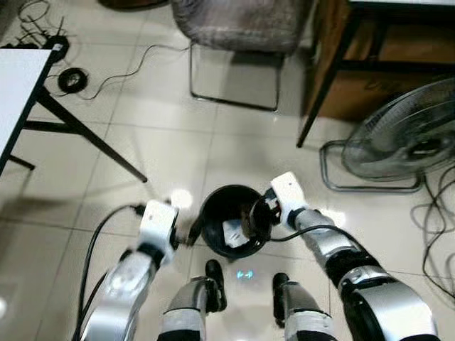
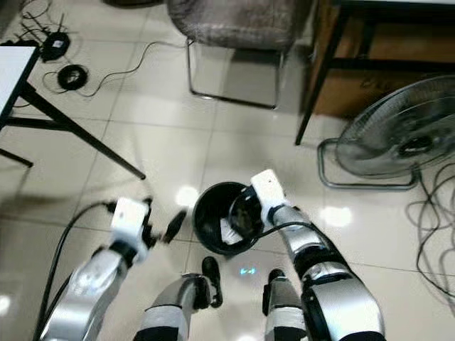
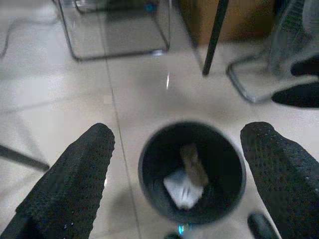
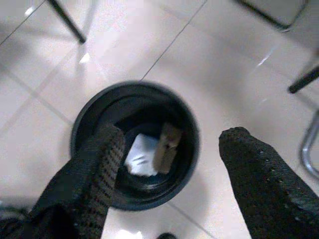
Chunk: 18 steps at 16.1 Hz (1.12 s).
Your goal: Picking trash to rubbish bin
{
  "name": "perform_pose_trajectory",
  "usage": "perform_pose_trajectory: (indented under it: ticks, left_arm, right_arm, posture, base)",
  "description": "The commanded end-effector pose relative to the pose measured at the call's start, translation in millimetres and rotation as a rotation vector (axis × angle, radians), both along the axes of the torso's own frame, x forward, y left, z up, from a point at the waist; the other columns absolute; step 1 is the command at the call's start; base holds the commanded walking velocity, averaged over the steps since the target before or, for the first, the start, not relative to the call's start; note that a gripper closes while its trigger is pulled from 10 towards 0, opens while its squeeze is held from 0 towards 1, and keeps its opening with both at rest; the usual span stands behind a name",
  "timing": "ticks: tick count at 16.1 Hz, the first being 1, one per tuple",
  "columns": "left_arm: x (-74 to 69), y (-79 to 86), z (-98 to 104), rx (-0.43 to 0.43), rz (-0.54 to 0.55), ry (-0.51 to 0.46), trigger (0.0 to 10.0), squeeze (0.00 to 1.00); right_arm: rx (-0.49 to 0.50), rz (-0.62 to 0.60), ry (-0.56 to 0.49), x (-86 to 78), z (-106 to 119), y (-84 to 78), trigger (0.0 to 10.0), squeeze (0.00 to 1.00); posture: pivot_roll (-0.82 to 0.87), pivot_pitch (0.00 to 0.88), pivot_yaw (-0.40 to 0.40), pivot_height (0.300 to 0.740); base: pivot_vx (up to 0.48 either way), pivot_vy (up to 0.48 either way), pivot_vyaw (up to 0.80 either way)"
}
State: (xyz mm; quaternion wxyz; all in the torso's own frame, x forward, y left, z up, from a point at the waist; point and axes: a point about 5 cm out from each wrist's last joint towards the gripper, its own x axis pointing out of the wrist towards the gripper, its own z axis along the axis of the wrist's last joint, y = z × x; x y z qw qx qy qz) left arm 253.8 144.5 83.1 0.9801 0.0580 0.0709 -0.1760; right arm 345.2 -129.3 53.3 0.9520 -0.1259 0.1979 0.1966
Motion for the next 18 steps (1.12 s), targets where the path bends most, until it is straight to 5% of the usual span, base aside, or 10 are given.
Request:
perform_pose_trajectory:
  ticks: [1, 8, 9, 10, 11, 18]
  left_arm:
    - [-6.7, 4.3, -14, 0.015, 0.024, 0.055, 10.0, 1.0]
    - [37.5, -7.1, 20, -0.01, 0.1, -0.141, 10.0, 1.0]
    - [40.5, -7.7, 25, 0.008, 0.121, -0.176, 10.0, 1.0]
    - [41.7, -7.7, 28, 0.001, 0.136, -0.195, 10.0, 0.38]
    - [42.6, -6.7, 32, -0.005, 0.156, -0.213, 10.0, 0.0]
    - [53.2, -2.7, 63, -0.039, 0.199, -0.304, 10.0, 0.0]
  right_arm:
    - [0.03, -0.006, -0.016, -0.8, 0, 0.5, 10.0, 1.0]
    - [0.119, -0.108, -0.318, 20.0, 60, -19.0, 10.0, 0.97]
    - [0.127, -0.13, -0.359, 20.7, 68, -21.0, 10.0, 0.0]
    - [0.135, -0.141, -0.383, 20.4, 73, -21.9, 10.0, 0.0]
    - [0.146, -0.151, -0.403, 19.1, 77, -22.7, 10.0, 0.0]
    - [0.232, -0.157, -0.466, 2.9, 100, -9.6, 10.0, 0.0]
  posture:
    - [-0.07, 0.255, 0.074, 0.74]
    - [-0.16, 0.118, 0.063, 0.74]
    - [-0.16, 0.11, 0.062, 0.74]
    - [-0.16, 0.105, 0.061, 0.74]
    - [-0.17, 0.096, 0.061, 0.74]
    - [-0.17, 0.074, 0.084, 0.74]
  base:
    - [0.0, 0.0, 0.0]
    - [0.0, 0.0, 0.0]
    - [0.0, 0.0, 0.0]
    - [0.0, 0.0, 0.0]
    - [0.0, 0.0, 0.0]
    - [0.0, 0.0, 0.0]
